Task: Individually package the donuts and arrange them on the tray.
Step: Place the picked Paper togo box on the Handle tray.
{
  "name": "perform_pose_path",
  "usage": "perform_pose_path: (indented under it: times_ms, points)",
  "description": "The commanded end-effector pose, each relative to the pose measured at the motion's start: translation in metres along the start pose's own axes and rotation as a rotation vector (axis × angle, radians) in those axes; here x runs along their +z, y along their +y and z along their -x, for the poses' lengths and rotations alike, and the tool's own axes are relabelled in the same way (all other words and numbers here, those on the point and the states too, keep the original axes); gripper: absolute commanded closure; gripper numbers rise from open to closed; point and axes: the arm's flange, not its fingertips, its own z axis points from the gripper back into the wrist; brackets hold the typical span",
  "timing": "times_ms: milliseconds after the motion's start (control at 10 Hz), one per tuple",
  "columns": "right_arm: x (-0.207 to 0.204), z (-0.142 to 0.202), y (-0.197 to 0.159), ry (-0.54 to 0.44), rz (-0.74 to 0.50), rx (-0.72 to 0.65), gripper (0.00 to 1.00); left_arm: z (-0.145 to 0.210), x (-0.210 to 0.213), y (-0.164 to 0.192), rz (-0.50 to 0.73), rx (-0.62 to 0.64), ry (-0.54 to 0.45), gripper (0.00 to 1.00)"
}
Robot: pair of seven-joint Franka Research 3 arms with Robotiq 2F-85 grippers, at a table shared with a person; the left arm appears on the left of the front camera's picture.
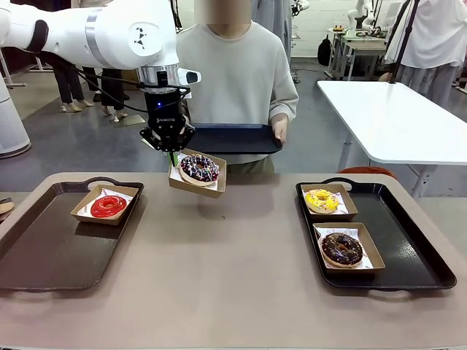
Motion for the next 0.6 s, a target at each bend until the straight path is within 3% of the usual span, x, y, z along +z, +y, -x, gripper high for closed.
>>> perform_pose_path:
  times_ms: [0, 300, 500]
  points:
    - [0.002, 0.0, 0.0, -0.003, -0.001, -0.003, 0.0, 0.003, 0.0, 0.002, 0.003, 0.002, -0.008, 1.0]
    - [0.002, 0.0, 0.0, -0.003, -0.001, -0.003, 0.0, 0.0, 0.0, 0.0, 0.0, 0.0, 0.0, 0.99]
    - [0.002, 0.0, 0.0, -0.003, -0.001, -0.003, 0.0, 0.04, 0.021, 0.048, 0.024, -0.039, -0.023, 0.99]
